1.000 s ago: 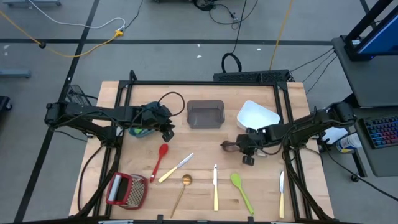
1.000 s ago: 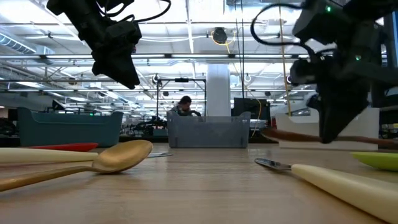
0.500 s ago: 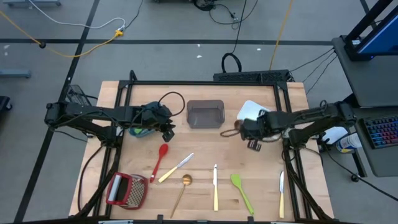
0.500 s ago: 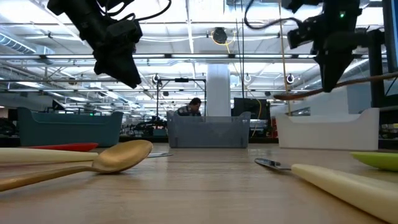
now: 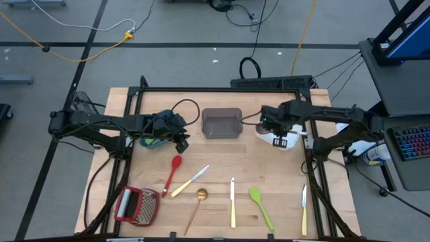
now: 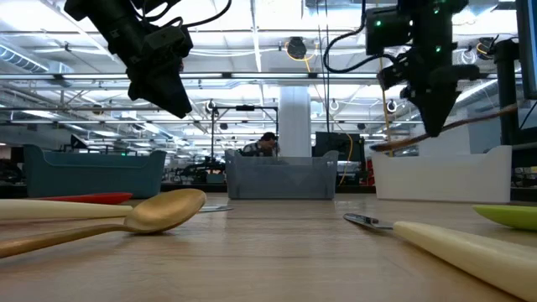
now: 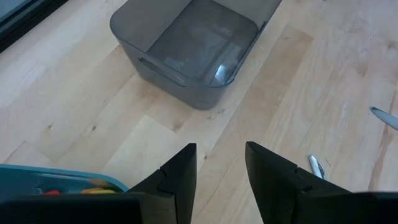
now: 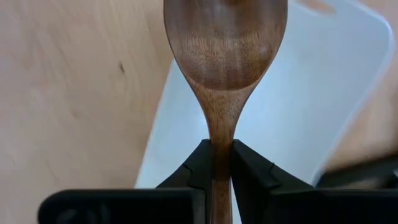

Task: Pick & Place Kitchen Items
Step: Put the wooden serving spoon into the white bin, then put the red serving spoon into the white bin

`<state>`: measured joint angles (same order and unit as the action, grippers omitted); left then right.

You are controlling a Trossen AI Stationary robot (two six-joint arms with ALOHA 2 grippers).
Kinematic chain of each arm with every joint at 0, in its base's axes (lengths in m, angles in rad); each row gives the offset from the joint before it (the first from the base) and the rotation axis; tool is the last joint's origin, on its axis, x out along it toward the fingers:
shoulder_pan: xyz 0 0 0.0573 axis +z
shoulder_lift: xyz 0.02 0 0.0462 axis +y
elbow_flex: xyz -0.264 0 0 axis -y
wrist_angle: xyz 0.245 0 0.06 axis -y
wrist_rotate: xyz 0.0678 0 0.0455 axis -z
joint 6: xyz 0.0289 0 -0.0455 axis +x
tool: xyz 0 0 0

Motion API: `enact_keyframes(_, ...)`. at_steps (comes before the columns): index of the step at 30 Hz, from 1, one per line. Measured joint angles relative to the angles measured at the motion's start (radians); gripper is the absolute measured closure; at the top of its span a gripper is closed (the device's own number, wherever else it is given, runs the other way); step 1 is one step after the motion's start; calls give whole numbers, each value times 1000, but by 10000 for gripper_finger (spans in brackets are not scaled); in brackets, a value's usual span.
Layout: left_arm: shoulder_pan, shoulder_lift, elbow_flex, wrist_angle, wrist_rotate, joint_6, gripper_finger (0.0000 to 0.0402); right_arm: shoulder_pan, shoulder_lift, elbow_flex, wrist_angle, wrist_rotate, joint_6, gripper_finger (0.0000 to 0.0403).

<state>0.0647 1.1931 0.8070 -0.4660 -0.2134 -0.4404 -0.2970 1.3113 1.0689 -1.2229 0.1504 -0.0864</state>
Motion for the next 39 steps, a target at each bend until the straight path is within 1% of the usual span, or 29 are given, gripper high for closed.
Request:
enact_keyframes(6,0,0,0,0,0,5,259,-76,0,-97,38,-23,-80,366)
enact_keyframes(12,0,0,0,0,0,14,259,-131,0,-169,60,-22,-92,371)
enact_keyframes(15,0,0,0,0,0,16,259,-150,0,-199,123,-21,-117,369)
enact_keyframes(18,0,0,0,0,0,15,259,-163,0,-225,198,-21,-147,358)
enact_keyframes(22,0,0,0,0,1,13,259,-170,0,-244,273,-22,-163,350)
enact_keyframes(28,0,0,0,0,1,13,259,-174,0,-251,296,-18,-162,347)
enact_keyframes(31,0,0,0,0,1,13,259,-174,0,-251,299,22,-157,346)
enact_keyframes(33,0,0,0,0,1,12,259,-174,0,-251,299,59,-145,340)
enact_keyframes(35,-2,0,0,0,2,12,259,-174,0,-251,298,73,-137,328)
enact_keyframes(39,-14,0,0,13,2,11,259,-173,0,-251,302,114,-135,287)
